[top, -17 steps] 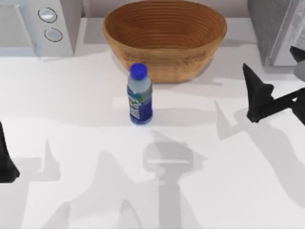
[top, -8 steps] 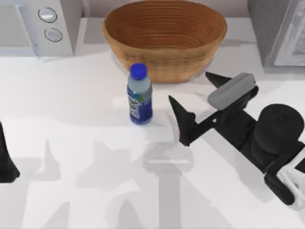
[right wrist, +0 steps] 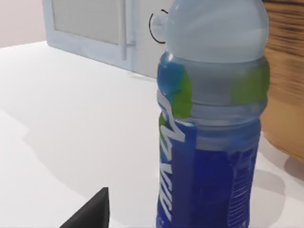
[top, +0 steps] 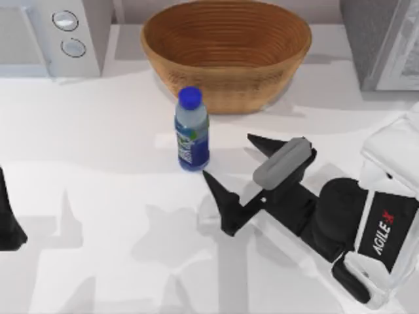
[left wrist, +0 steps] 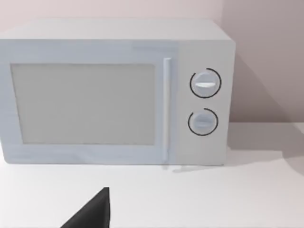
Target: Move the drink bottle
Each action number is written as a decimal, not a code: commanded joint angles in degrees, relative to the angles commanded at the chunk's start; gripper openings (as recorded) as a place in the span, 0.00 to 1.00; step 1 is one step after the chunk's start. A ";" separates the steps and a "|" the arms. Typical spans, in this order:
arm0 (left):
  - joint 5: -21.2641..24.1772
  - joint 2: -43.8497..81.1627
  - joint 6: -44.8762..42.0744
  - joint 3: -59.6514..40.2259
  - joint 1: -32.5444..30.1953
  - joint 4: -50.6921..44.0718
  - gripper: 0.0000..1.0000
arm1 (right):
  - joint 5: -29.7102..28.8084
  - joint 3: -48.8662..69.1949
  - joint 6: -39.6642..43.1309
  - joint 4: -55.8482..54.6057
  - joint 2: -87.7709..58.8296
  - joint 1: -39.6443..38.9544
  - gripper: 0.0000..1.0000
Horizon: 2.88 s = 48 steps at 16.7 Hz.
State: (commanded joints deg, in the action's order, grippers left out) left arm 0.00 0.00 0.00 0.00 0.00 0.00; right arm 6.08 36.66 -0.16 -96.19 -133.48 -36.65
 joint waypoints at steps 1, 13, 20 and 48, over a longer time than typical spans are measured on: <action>0.00 0.00 0.00 0.00 0.00 0.00 1.00 | 0.01 0.10 0.00 -0.27 -0.37 -0.10 1.00; 0.00 0.00 0.00 0.00 0.00 0.00 1.00 | -0.73 12.11 0.03 8.23 -3.82 -0.86 1.00; 0.00 0.00 0.00 0.00 0.00 0.00 1.00 | -1.71 25.38 0.06 18.16 -7.25 -1.74 1.00; 0.00 0.00 0.00 0.00 0.00 0.00 1.00 | 0.26 24.20 0.06 17.19 -6.67 0.38 0.00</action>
State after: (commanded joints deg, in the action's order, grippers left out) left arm 0.00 0.00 0.00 0.00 0.00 0.00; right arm 6.34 60.86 -0.10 -79.00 -140.16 -36.27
